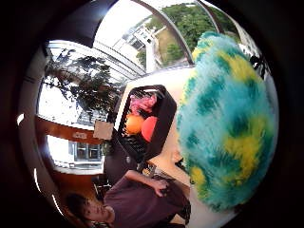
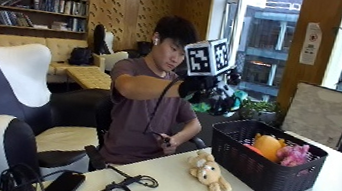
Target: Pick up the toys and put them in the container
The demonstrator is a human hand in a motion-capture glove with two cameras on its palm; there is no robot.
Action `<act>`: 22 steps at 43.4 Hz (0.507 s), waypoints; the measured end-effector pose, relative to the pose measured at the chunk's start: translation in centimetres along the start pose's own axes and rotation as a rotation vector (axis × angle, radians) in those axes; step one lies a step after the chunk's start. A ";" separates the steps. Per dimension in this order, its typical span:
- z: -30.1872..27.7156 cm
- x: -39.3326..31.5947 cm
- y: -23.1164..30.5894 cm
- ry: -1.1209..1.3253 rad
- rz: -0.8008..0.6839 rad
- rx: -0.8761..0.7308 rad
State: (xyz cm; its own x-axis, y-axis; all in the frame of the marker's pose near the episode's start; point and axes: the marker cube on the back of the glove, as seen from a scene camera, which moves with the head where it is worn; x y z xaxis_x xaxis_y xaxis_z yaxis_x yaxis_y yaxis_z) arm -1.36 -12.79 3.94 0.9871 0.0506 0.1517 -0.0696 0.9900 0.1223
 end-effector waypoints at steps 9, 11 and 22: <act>-0.7 -7.9 -3.5 -0.004 -0.062 0.011; 0.0 -9.8 -4.4 -0.002 -0.074 0.002; 6.1 -18.6 -8.0 0.014 -0.179 -0.035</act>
State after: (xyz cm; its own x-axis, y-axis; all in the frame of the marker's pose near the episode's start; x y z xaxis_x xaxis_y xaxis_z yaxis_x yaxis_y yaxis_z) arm -20.00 -22.46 6.08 0.9852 -0.1251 0.1170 0.1121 0.9874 0.1121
